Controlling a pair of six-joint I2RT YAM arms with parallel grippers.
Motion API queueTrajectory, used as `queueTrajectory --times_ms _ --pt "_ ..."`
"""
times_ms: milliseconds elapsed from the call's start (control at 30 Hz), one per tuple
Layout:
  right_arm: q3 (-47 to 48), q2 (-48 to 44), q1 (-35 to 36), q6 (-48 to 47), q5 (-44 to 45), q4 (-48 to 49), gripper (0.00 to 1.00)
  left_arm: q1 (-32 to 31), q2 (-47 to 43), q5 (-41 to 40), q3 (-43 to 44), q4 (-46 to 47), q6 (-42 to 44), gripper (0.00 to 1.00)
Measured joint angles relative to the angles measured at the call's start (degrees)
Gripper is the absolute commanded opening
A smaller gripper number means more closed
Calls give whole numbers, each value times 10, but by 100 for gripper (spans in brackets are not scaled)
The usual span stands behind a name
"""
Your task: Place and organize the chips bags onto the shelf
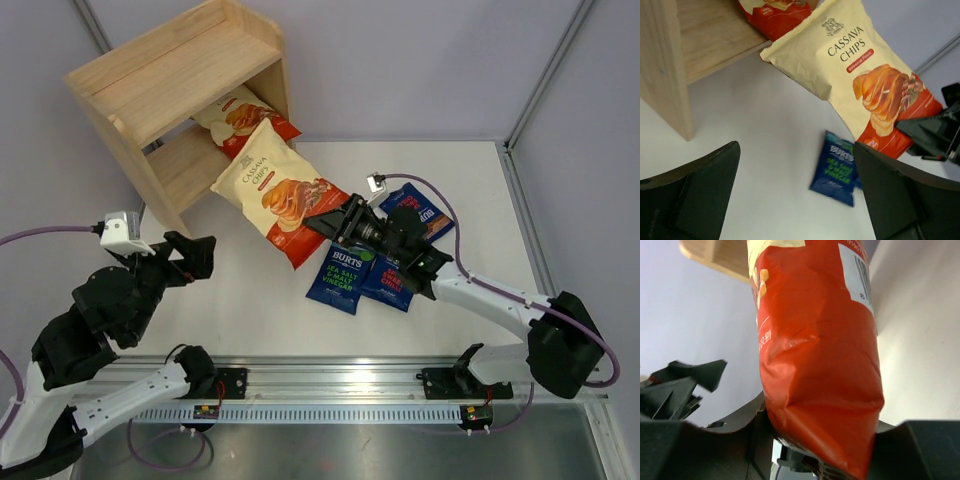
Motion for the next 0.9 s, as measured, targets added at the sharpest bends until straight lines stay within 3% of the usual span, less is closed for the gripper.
queueTrajectory --times_ms 167,300,600,900 --pt "39 69 -1 16 10 2 6 0 -1 19 9 -53 83 99" --pt "101 113 -1 18 11 3 6 0 -49 19 -50 -49 119 99" --pt "330 270 -4 24 9 -38 6 1 -179 9 -147 7 119 99" --pt "464 406 1 44 16 -81 4 47 -228 13 -174 56 123 99"
